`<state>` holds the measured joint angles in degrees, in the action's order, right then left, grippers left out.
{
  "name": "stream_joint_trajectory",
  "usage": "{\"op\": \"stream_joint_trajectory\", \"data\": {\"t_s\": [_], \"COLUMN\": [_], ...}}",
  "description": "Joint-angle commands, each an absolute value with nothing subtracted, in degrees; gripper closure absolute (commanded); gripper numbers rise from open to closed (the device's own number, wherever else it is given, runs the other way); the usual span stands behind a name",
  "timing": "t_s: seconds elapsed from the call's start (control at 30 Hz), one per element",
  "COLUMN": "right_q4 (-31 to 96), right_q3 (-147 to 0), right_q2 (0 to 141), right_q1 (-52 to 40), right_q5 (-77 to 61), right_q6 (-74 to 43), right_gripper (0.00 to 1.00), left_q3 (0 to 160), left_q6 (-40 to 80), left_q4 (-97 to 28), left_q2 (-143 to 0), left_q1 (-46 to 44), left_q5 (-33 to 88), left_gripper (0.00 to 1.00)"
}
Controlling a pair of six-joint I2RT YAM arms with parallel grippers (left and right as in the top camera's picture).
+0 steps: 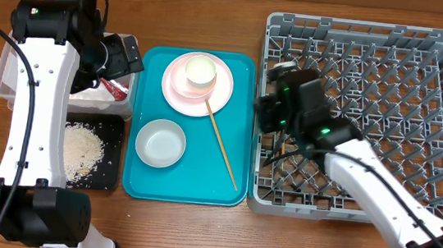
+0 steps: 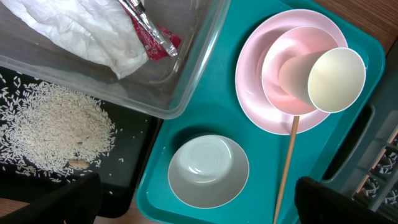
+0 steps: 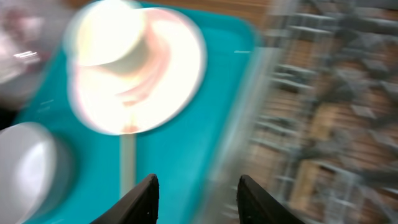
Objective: Sort waste into correct bins and load items into the dishwasher
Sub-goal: 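Carry the chopstick into the grey dish rack and release it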
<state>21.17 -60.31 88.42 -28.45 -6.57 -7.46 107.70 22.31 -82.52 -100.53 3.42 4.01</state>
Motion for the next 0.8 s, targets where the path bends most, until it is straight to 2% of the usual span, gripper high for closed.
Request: {"op": "stream_joint_trajectory", "data": {"t_s": [0.0, 0.27, 0.7, 0.77], "right_q4": [19.68, 14.22, 9.23, 9.21], "right_q3": [-60.07, -60.07, -60.07, -60.1], "right_q2": [89.78, 97.56, 110.26, 110.26], "right_q1": [-33.3, -42.0, -42.85, -42.85], "right_q5": [-7.33, 1.96, 2.09, 2.04], "right_q6": [-6.98, -6.96, -7.01, -7.03], "right_gripper": [0.57, 0.56, 0.56, 0.66], "left_q3": [107.39, 107.39, 107.42, 107.39], "left_q6": [21.85, 21.85, 21.85, 21.85], "left_q4": [-82.46, -82.48, -82.46, -82.46], "left_q2": [-100.18, -100.18, -100.18, -100.18], "left_q1": [3.4, 3.4, 3.4, 3.4], "left_q5": [3.84, 3.84, 3.84, 3.84], "left_gripper": [0.0, 0.0, 0.0, 0.0]}}
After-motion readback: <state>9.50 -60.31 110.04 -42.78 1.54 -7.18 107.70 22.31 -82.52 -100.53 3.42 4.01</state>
